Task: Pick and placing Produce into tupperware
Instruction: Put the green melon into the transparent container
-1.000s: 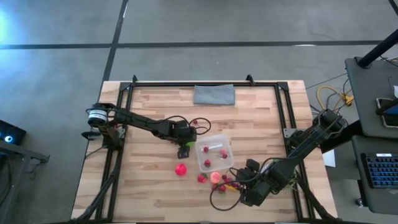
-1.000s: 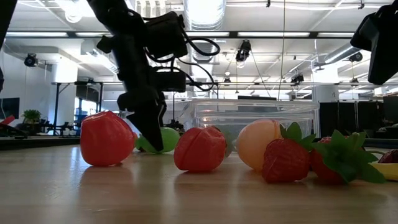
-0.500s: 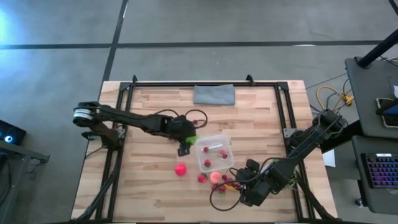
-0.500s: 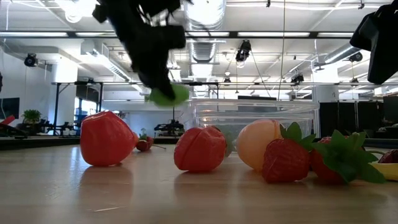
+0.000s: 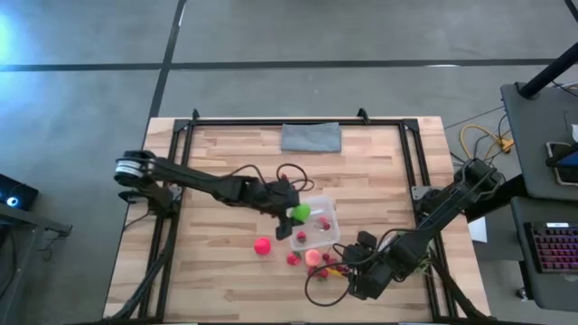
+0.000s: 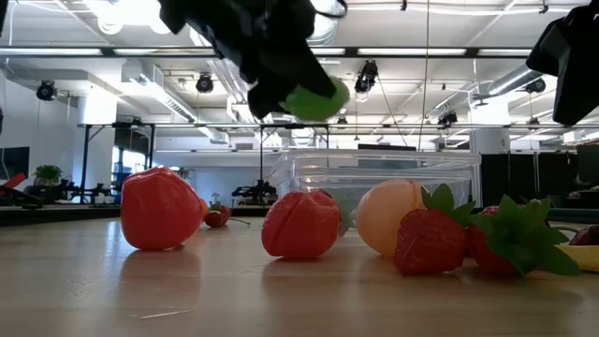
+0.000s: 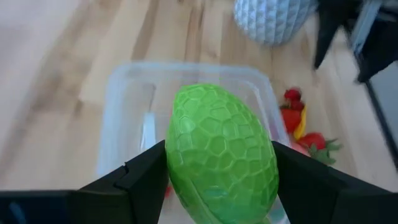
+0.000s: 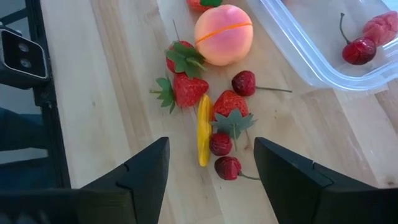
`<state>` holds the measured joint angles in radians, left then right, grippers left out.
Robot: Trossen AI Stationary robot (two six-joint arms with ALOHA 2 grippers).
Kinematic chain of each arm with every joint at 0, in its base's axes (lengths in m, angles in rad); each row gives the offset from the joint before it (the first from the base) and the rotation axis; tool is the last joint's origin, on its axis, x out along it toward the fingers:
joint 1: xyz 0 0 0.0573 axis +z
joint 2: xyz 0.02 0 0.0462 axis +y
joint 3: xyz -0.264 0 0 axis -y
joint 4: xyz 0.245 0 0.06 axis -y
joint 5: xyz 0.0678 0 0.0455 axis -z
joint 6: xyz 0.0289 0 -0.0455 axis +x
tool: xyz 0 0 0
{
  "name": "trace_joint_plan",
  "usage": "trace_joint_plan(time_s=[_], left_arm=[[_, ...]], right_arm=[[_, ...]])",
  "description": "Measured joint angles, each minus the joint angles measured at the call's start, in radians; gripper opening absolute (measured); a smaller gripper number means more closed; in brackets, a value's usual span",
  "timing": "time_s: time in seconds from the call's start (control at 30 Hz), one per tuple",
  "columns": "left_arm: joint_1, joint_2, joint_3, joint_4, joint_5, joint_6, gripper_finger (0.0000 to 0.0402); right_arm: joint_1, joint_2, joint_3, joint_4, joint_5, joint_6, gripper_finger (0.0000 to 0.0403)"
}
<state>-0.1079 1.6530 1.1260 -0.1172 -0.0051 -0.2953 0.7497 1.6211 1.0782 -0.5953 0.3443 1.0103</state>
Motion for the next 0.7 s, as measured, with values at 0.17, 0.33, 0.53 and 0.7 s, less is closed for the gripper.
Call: trace_joint_plan(time_s=[0.17,0.33,0.53,0.7], left_arm=[[0.0,0.092,0.054,0.036,0.002,-0.093,0.0242],[0.001,0.141,0.096,0.011,0.058,-0.17,0.0242],[0.001,0.138,0.111,-0.068,0.059,-0.223,0.025],[0.002,0.136,0.11,-0.085,0.056,-0.224,0.0282]], right_arm=[[0.0,0.0,0.0,0.004,-0.001,0.002,0.0226],[0.0,0.0,0.0,0.002,-0.002,0.0,0.0226],[0.0,0.0,-0.001,0.002,-0.002,0.0,0.0226],[0.0,0.0,-0.001,0.002,-0.002,-0.001,0.0226]])
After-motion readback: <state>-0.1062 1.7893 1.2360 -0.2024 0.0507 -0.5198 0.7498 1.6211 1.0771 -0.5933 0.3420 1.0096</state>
